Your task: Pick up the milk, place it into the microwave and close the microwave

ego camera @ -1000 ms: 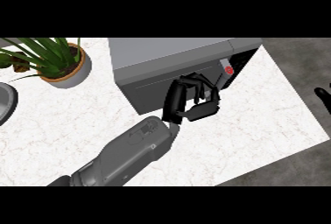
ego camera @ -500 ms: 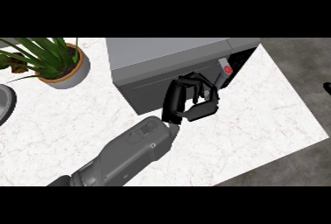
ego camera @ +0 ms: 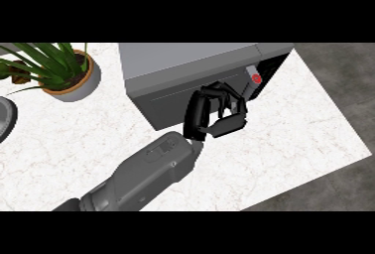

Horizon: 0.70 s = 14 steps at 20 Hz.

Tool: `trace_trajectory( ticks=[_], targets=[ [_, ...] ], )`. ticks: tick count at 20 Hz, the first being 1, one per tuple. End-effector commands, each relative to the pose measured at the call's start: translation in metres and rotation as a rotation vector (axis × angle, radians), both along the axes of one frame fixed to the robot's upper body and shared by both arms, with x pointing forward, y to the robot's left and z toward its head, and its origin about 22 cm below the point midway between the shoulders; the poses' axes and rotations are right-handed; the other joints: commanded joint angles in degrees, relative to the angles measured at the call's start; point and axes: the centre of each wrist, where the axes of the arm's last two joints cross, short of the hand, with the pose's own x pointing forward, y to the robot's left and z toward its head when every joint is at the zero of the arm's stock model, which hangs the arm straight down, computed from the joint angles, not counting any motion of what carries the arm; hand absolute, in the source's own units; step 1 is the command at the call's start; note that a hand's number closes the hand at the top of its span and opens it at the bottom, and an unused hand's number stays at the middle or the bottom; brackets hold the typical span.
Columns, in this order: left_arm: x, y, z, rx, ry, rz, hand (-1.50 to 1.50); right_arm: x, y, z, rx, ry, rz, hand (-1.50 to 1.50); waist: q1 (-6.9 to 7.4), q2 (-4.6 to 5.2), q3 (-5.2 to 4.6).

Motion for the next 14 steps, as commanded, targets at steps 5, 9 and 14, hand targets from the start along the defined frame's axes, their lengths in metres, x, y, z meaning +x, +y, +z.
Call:
trace_trajectory(
  ticks=[5, 9, 14],
  targets=[
    [0.024, 0.005, 0.009, 0.001, 0.009, 0.031, 1.50, 0.003, -0.002, 0.010, 0.015, -0.009, 0.027, -1.50, 0.29, 0.98, -0.11],
    [0.025, 0.006, 0.008, 0.004, 0.001, 0.047, 1.50, 0.003, -0.001, 0.013, -0.003, -0.006, 0.081, -1.50, -0.17, 0.92, -0.04],
    [0.025, 0.005, 0.007, 0.008, -0.002, 0.053, 1.50, 0.004, 0.001, 0.016, -0.007, 0.003, 0.124, -1.50, -0.16, 1.06, -0.05]
  ],
)
